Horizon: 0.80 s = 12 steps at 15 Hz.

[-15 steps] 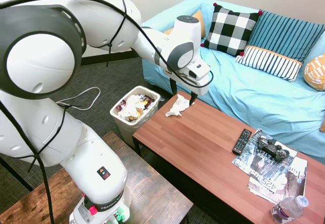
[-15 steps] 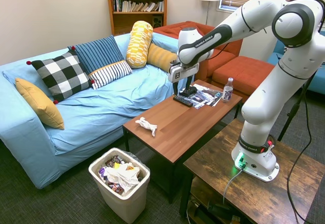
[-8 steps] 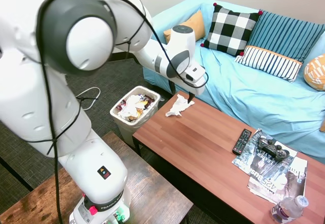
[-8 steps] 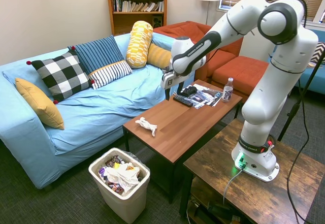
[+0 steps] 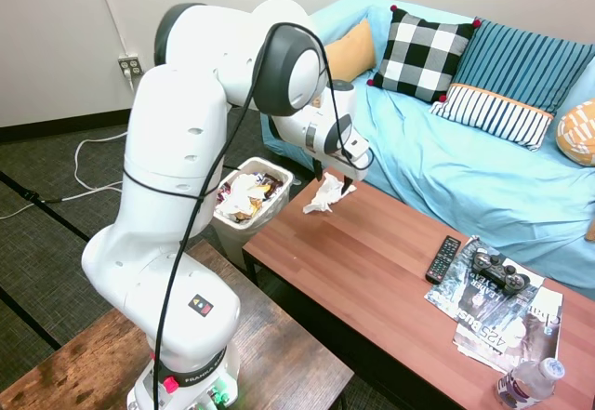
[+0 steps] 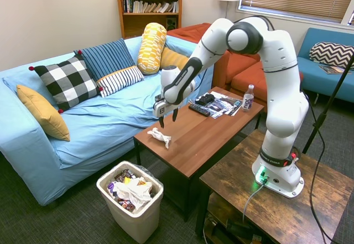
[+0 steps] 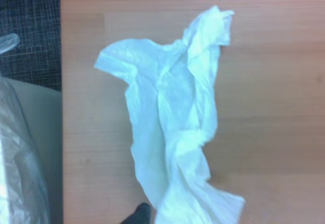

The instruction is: Throw the tissue in the trash bin

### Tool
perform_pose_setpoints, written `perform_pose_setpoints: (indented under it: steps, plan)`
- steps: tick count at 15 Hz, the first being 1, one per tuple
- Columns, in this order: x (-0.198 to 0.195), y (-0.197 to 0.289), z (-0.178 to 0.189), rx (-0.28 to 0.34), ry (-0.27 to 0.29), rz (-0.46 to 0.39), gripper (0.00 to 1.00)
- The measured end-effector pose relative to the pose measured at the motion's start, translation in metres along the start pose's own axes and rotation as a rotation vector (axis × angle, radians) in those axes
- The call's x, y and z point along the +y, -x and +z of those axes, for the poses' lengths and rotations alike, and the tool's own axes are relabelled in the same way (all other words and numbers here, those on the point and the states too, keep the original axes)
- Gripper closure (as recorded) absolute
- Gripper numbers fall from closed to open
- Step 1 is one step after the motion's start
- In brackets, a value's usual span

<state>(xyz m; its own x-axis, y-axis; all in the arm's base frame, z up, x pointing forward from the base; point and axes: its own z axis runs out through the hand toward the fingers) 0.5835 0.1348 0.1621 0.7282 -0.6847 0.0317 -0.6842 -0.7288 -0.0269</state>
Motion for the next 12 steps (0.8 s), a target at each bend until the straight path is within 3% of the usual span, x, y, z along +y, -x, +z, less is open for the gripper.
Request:
perform_pose_setpoints:
  steps: [4,5,12]
  plan:
    - [-0.029,-0.005,0.053,-0.007,0.038,0.003,0.0]
    - [-0.031,-0.005,0.061,-0.012,0.044,0.008,1.0]
    - [-0.032,-0.01,0.074,-0.05,0.035,0.069,1.0]
